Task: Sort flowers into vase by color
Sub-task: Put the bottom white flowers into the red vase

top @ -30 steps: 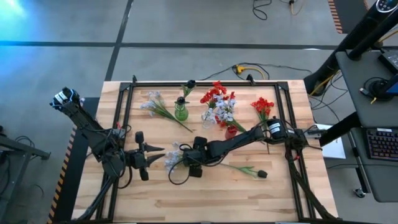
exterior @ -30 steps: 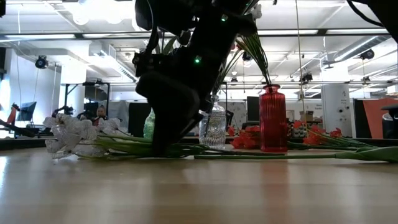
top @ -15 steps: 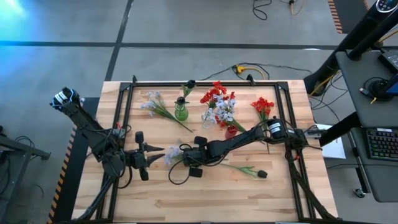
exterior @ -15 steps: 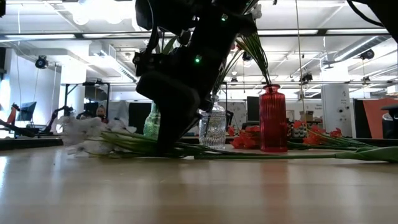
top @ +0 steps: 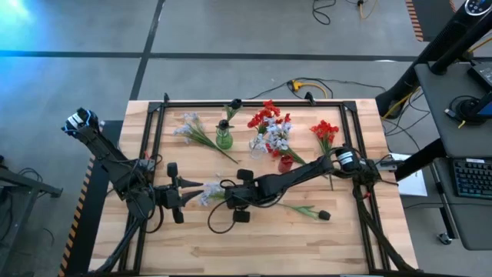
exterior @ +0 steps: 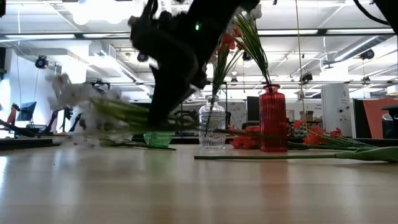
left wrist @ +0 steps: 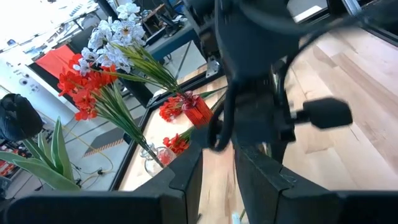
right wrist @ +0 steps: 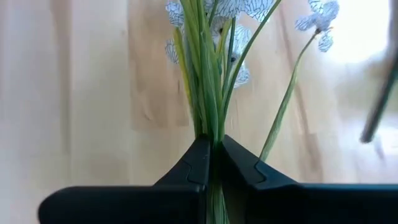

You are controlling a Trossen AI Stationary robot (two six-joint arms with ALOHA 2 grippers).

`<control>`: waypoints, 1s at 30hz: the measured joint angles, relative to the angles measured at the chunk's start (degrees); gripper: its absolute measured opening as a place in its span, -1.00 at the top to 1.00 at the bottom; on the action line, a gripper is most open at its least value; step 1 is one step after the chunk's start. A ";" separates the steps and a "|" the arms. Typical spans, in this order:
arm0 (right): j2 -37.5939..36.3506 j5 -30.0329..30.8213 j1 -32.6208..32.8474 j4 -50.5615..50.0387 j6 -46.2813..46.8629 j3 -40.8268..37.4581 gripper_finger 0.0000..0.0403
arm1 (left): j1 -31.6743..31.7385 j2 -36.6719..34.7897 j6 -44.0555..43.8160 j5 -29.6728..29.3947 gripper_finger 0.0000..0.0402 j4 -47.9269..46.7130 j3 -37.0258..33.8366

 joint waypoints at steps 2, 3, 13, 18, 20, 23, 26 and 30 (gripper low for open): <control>-1.22 1.62 0.46 0.11 -0.03 0.00 0.93 | 0.00 0.00 0.62 -0.08 0.61 0.33 0.03; -1.89 2.58 0.72 0.08 -0.18 -0.04 0.93 | 0.00 0.00 0.74 -0.08 0.61 0.12 0.31; -9.58 11.71 2.85 9.28 -2.24 -4.80 0.93 | -0.07 -0.02 -1.01 0.10 0.61 -1.21 3.02; -15.64 12.77 3.06 22.48 -3.86 -13.40 0.93 | -0.07 0.02 -1.08 0.11 0.61 -1.54 3.00; -18.31 12.87 3.00 28.80 -4.77 -17.63 0.93 | -0.07 0.02 -1.14 0.10 0.61 -1.52 3.00; -22.36 12.93 2.97 40.27 -6.91 -24.60 0.93 | -0.09 0.02 -1.14 0.12 0.61 -1.50 3.02; -26.31 12.90 2.97 51.91 -9.49 -31.59 0.93 | -0.09 0.02 -1.12 0.12 0.61 -1.56 3.02; -31.03 12.91 2.97 64.86 -11.92 -39.95 0.94 | -0.07 0.04 -1.12 0.12 0.61 -1.62 3.02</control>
